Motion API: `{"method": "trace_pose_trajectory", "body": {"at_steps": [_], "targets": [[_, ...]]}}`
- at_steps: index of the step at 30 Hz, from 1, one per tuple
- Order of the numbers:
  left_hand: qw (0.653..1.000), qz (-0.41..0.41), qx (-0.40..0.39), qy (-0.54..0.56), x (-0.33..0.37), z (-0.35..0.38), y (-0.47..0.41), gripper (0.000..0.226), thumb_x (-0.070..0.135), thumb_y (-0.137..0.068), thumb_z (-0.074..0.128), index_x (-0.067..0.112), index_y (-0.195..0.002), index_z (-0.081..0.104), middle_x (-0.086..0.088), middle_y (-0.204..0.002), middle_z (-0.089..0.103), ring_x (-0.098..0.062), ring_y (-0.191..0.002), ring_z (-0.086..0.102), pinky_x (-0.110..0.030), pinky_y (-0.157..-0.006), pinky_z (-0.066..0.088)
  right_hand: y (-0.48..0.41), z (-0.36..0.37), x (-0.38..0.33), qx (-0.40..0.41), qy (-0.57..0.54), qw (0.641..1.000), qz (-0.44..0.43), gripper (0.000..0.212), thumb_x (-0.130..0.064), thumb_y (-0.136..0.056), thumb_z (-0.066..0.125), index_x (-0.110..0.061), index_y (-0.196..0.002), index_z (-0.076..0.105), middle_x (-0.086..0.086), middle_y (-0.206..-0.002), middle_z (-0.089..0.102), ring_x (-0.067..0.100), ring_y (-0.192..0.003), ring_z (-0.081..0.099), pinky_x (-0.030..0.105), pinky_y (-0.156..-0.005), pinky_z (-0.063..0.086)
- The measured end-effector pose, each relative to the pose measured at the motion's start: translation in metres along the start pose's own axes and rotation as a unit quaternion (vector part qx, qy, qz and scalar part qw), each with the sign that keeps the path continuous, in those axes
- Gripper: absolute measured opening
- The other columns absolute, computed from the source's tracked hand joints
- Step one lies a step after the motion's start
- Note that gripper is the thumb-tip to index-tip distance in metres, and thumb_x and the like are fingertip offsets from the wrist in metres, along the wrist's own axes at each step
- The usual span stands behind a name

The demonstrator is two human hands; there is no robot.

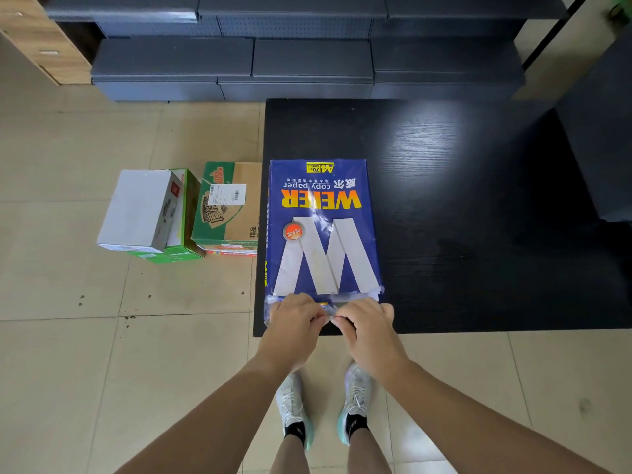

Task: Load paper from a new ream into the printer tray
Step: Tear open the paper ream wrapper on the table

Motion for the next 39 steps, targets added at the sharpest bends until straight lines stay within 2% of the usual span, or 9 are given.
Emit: {"method": "trace_pose_trajectory", "body": {"at_steps": [3, 8, 12, 20, 25, 30, 32, 35, 39], "targets": [[0.998, -0.051, -0.021, -0.002, -0.007, 0.009, 0.004, 0.021, 0.032, -0.097, 0.052, 0.027, -0.093, 0.073, 0.010, -0.093, 0.066, -0.014, -0.101, 0.051, -0.034, -0.088, 0.031, 0.005, 0.009, 0.011, -0.022, -0.005, 0.999, 0.030, 0.017, -0.034, -0.090, 0.059, -0.026, -0.080, 0.070, -0.013, -0.078, 0.068, 0.011, -0.082, 0.054, 0.030, -0.073, 0.023], [0.995, -0.101, -0.022, -0.001, -0.019, 0.020, 0.007, 0.019, 0.031, -0.094, 0.052, 0.029, -0.091, 0.071, 0.011, -0.094, 0.070, -0.015, -0.100, 0.051, -0.033, -0.083, 0.026, 0.007, 0.022, 0.021, -0.058, -0.015, 0.996, 0.064, 0.011, -0.033, -0.092, 0.062, -0.027, -0.089, 0.071, -0.008, -0.080, 0.071, 0.015, -0.084, 0.055, 0.030, -0.073, 0.019], [0.991, -0.129, -0.016, 0.004, -0.029, 0.023, 0.006, 0.019, 0.025, -0.094, 0.052, 0.026, -0.091, 0.070, 0.010, -0.095, 0.073, -0.018, -0.102, 0.052, -0.034, -0.083, 0.027, 0.007, 0.028, 0.029, -0.043, -0.050, 0.993, 0.095, 0.007, -0.029, -0.088, 0.068, -0.023, -0.088, 0.071, -0.006, -0.080, 0.073, 0.016, -0.082, 0.058, 0.030, -0.075, 0.023], [0.987, -0.161, -0.003, -0.020, -0.034, 0.033, 0.001, 0.014, 0.022, -0.089, 0.055, 0.023, -0.086, 0.068, 0.006, -0.088, 0.072, -0.023, -0.099, 0.054, -0.039, -0.090, 0.037, 0.004, 0.039, 0.033, -0.048, -0.038, 0.990, 0.128, 0.004, -0.026, -0.084, 0.071, -0.024, -0.081, 0.070, -0.007, -0.078, 0.070, 0.015, -0.083, 0.056, 0.031, -0.072, 0.023], [0.988, -0.154, 0.005, -0.030, -0.035, 0.031, -0.004, 0.008, 0.024, -0.088, 0.060, 0.021, -0.093, 0.065, 0.003, -0.094, 0.068, -0.024, -0.100, 0.056, -0.038, -0.090, 0.038, 0.004, 0.034, 0.034, -0.029, 0.007, 0.990, 0.139, 0.008, -0.026, -0.079, 0.076, -0.026, -0.072, 0.071, -0.008, -0.071, 0.066, 0.019, -0.078, 0.056, 0.033, -0.071, 0.025], [0.991, -0.130, 0.018, -0.020, -0.029, 0.022, -0.005, 0.009, 0.023, -0.086, 0.064, 0.018, -0.093, 0.063, 0.001, -0.090, 0.066, -0.025, -0.096, 0.058, -0.039, -0.089, 0.041, 0.004, 0.029, 0.041, -0.033, -0.085, 0.979, 0.181, 0.015, -0.027, -0.073, 0.082, -0.022, -0.072, 0.068, -0.008, -0.070, 0.063, 0.019, -0.077, 0.058, 0.040, -0.079, 0.045], [0.993, -0.120, 0.019, -0.013, -0.025, 0.018, -0.004, 0.010, 0.025, -0.086, 0.064, 0.018, -0.093, 0.061, 0.002, -0.089, 0.065, -0.025, -0.095, 0.058, -0.040, -0.086, 0.043, 0.003, 0.021, 0.042, -0.019, -0.110, 0.976, 0.185, 0.019, -0.027, -0.068, 0.085, -0.021, -0.070, 0.067, -0.008, -0.067, 0.062, 0.018, -0.074, 0.058, 0.042, -0.077, 0.049], [0.994, -0.112, 0.016, -0.001, -0.021, 0.014, -0.003, 0.017, 0.032, -0.085, 0.066, 0.021, -0.095, 0.059, 0.004, -0.091, 0.064, -0.024, -0.094, 0.057, -0.042, -0.087, 0.044, 0.005, 0.006, 0.048, 0.013, -0.139, 0.969, 0.205, 0.018, -0.027, -0.070, 0.083, -0.017, -0.070, 0.068, -0.006, -0.069, 0.064, 0.016, -0.073, 0.061, 0.032, -0.072, 0.051], [0.994, -0.101, 0.027, 0.011, -0.015, 0.007, -0.004, 0.023, 0.037, -0.083, 0.064, 0.024, -0.102, 0.060, 0.007, -0.097, 0.066, -0.021, -0.095, 0.058, -0.037, -0.087, 0.047, 0.016, -0.014, 0.068, 0.050, -0.169, 0.933, 0.313, 0.014, -0.030, -0.082, 0.073, -0.018, -0.074, 0.071, -0.004, -0.074, 0.069, 0.013, -0.074, 0.065, 0.024, -0.069, 0.048]]}}
Point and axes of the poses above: each hand's wrist, its own y-axis away from the middle knuckle, its own z-axis out of the palm, x = y × z, the point moved 9 cm from there along -y, towards the middle knuckle
